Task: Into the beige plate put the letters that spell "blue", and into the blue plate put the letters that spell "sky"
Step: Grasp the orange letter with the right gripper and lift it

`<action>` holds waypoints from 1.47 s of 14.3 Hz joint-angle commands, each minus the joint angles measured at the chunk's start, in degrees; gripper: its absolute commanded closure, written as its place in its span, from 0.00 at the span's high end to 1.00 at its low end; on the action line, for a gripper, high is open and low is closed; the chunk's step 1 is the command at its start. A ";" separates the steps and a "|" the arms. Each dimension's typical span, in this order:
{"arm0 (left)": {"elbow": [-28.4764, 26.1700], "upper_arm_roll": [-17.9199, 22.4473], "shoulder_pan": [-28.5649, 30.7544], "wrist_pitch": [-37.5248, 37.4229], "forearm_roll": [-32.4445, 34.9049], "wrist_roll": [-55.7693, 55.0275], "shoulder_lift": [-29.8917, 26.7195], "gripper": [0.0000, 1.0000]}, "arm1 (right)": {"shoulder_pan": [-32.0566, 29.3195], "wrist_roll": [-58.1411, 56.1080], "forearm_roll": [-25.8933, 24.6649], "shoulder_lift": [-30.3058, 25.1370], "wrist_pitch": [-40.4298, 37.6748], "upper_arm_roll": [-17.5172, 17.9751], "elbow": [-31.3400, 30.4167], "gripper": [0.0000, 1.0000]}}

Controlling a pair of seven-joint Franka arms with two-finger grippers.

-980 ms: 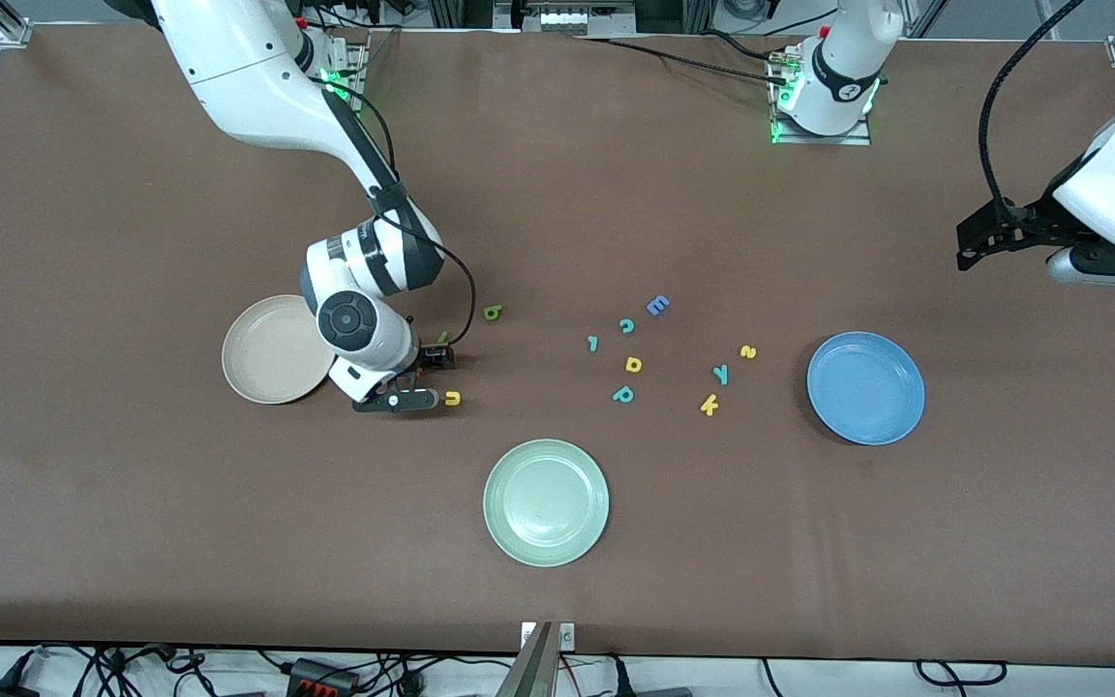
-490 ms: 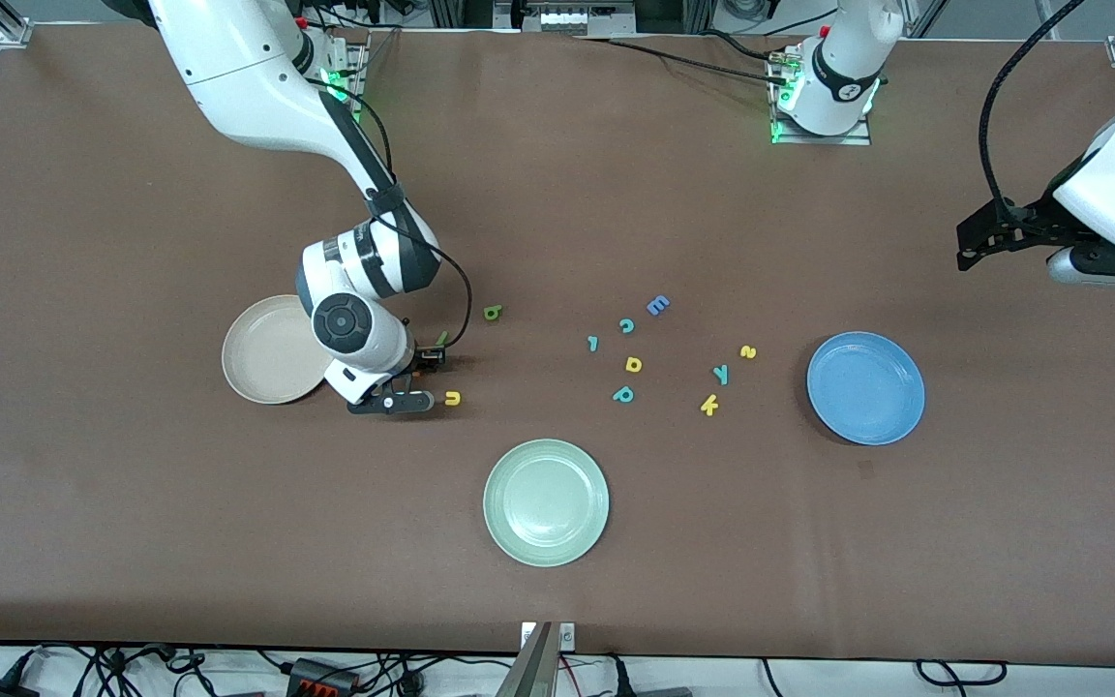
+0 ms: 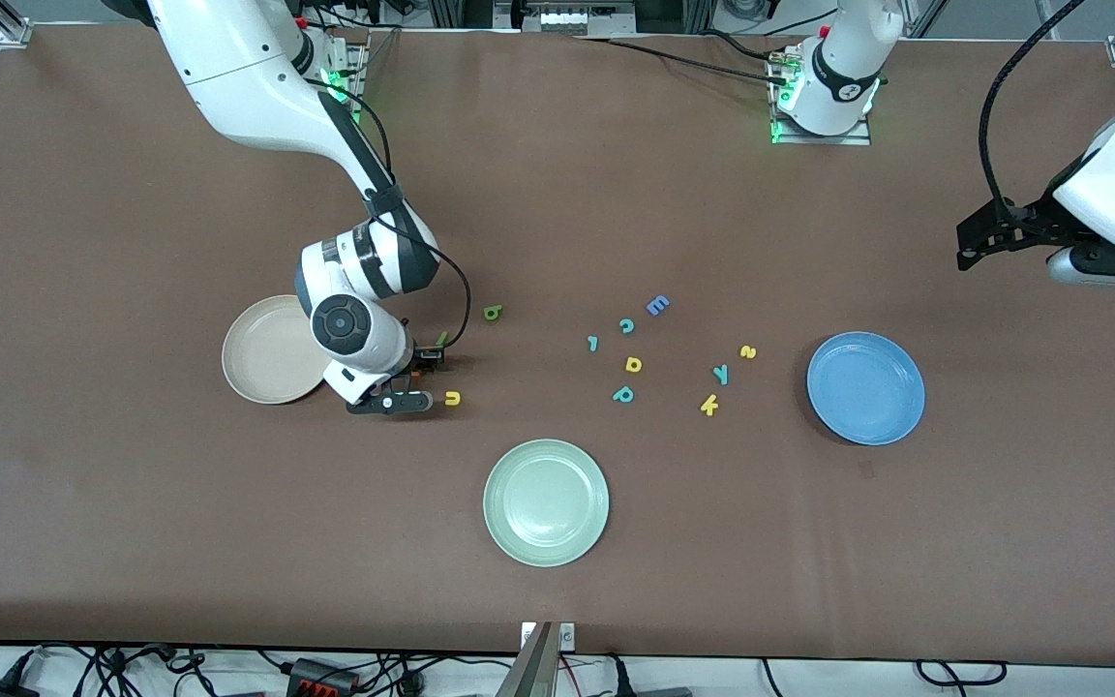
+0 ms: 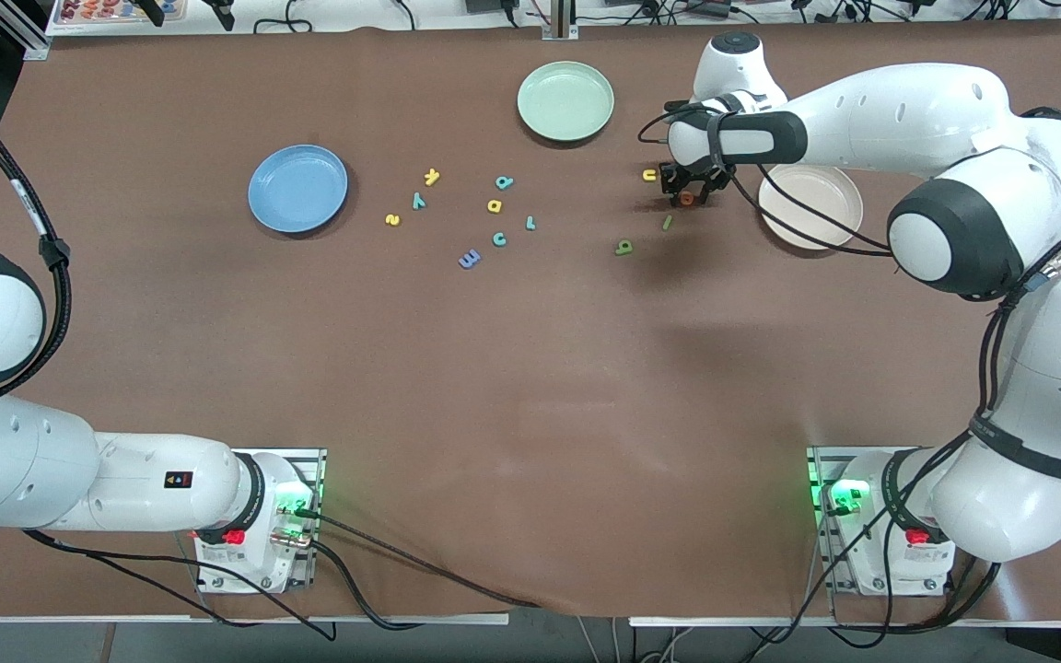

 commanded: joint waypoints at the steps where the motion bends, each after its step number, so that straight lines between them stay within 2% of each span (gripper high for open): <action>1: -0.77 0.48 -0.08 -0.26 -0.91 1.43 -0.88 1.00 | -0.55 -0.61 0.39 0.20 -1.27 0.47 0.36 0.56; 2: -0.77 0.48 -0.08 -0.26 -0.91 1.43 -0.88 1.00 | -0.46 -0.52 0.39 0.11 -1.61 0.47 0.27 0.53; 5: -0.77 0.48 -0.08 -0.26 -0.91 1.43 -0.88 1.00 | -0.46 -0.52 0.48 -0.24 -2.58 0.47 0.36 0.35; 9: -0.77 0.48 -0.08 -0.26 -0.91 1.43 -0.88 1.00 | -0.55 -0.43 0.48 -0.33 -3.90 0.47 0.53 0.19; 15: -0.77 0.48 -0.52 -0.70 -0.91 1.51 -0.62 1.00 | -1.78 -1.32 0.57 -3.39 -4.95 0.39 0.80 0.10; 18: -0.85 0.30 -1.13 -6.93 -1.00 1.78 0.35 1.00 | -5.46 -2.62 0.22 -6.12 -7.49 0.39 0.62 0.09; 21: -0.77 0.04 -5.70 -6.68 -0.91 1.60 6.13 1.00 | -10.55 -9.99 0.13 -7.53 -10.93 0.39 -0.95 0.09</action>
